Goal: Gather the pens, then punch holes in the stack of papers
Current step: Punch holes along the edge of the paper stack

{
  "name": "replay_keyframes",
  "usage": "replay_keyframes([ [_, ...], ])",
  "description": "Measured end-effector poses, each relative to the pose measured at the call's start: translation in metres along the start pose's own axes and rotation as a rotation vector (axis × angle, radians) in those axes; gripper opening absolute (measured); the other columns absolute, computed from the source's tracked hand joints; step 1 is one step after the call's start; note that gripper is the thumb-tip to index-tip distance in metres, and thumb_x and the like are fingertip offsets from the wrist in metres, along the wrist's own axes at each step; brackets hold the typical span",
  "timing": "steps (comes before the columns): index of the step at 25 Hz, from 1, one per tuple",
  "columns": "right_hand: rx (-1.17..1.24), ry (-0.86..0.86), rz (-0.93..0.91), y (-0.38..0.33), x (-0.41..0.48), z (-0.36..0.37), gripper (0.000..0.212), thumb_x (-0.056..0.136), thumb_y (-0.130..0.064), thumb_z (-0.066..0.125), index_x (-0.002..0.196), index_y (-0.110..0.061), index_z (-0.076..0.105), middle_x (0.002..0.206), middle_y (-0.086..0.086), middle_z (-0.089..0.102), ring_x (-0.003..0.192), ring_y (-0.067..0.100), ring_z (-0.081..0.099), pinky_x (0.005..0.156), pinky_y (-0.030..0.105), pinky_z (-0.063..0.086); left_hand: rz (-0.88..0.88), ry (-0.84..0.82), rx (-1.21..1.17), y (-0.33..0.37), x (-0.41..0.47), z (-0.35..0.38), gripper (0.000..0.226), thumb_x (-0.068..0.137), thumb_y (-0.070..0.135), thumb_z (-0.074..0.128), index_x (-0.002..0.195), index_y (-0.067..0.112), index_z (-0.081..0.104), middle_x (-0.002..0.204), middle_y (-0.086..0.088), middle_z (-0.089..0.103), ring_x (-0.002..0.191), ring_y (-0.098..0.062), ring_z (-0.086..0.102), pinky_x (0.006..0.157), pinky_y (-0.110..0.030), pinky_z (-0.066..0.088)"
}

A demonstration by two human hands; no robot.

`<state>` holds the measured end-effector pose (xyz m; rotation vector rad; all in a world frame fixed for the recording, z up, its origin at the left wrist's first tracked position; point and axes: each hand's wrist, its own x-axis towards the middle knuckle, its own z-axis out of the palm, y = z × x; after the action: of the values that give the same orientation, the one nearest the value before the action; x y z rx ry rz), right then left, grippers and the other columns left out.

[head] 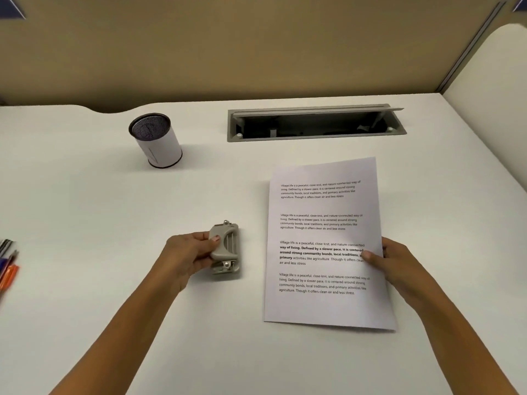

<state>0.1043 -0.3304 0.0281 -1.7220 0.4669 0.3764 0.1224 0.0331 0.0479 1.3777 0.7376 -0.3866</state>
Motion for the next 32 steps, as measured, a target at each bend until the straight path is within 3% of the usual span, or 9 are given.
replay_keyframes([
  [6,-0.03,-0.146,0.02,0.002,-0.02,0.023,0.027,0.091,-0.005,0.059,0.117,-0.009,0.063,0.11,0.007,0.073,0.098,0.023,0.071,0.076,0.03,0.056,0.036,0.022,-0.01,-0.032,-0.021,-0.013,0.008,0.083,-0.001,0.066,0.091,-0.002,0.067,0.079,-0.013,0.069,0.067,-0.019,0.068,0.069,-0.028,0.059],
  [10,-0.054,-0.186,0.012,0.002,-0.027,0.037,0.026,0.092,-0.004,0.058,0.117,-0.008,0.063,0.11,0.007,0.073,0.096,0.022,0.072,0.071,0.024,0.058,0.066,-0.005,0.006,-0.037,-0.026,-0.015,0.008,0.084,0.001,0.065,0.092,0.0,0.066,0.077,-0.01,0.069,0.063,-0.015,0.068,0.064,-0.024,0.059],
  [14,-0.05,-0.205,0.007,0.002,-0.03,0.048,0.028,0.092,-0.003,0.057,0.12,-0.006,0.061,0.112,0.01,0.072,0.1,0.025,0.07,0.076,0.027,0.058,0.079,0.006,0.039,-0.037,-0.026,-0.015,0.014,0.084,0.004,0.067,0.096,0.0,0.064,0.079,-0.01,0.067,0.064,-0.017,0.066,0.07,-0.028,0.056],
  [19,-0.046,-0.188,0.012,0.002,-0.03,0.055,0.03,0.093,0.0,0.054,0.123,-0.004,0.059,0.117,0.014,0.069,0.106,0.032,0.067,0.094,0.044,0.052,0.122,0.105,0.137,-0.04,-0.025,-0.017,0.025,0.082,0.013,0.072,0.103,0.001,0.065,0.093,-0.015,0.069,0.067,-0.021,0.066,0.074,-0.031,0.055],
  [24,-0.047,-0.193,0.017,0.003,-0.032,0.06,0.03,0.094,-0.002,0.055,0.123,-0.006,0.059,0.116,0.012,0.07,0.105,0.031,0.067,0.095,0.046,0.052,0.159,0.15,0.165,-0.042,-0.026,-0.017,0.03,0.08,0.018,0.074,0.104,0.001,0.067,0.1,-0.017,0.07,0.083,-0.024,0.065,0.079,-0.033,0.055],
  [32,-0.058,-0.181,0.02,0.004,-0.033,0.075,0.029,0.094,-0.003,0.054,0.123,-0.007,0.059,0.117,0.01,0.069,0.107,0.03,0.066,0.099,0.05,0.049,0.154,0.143,0.162,-0.044,-0.022,-0.019,0.035,0.079,0.019,0.075,0.107,0.0,0.066,0.102,-0.017,0.07,0.084,-0.024,0.067,0.081,-0.034,0.054],
])
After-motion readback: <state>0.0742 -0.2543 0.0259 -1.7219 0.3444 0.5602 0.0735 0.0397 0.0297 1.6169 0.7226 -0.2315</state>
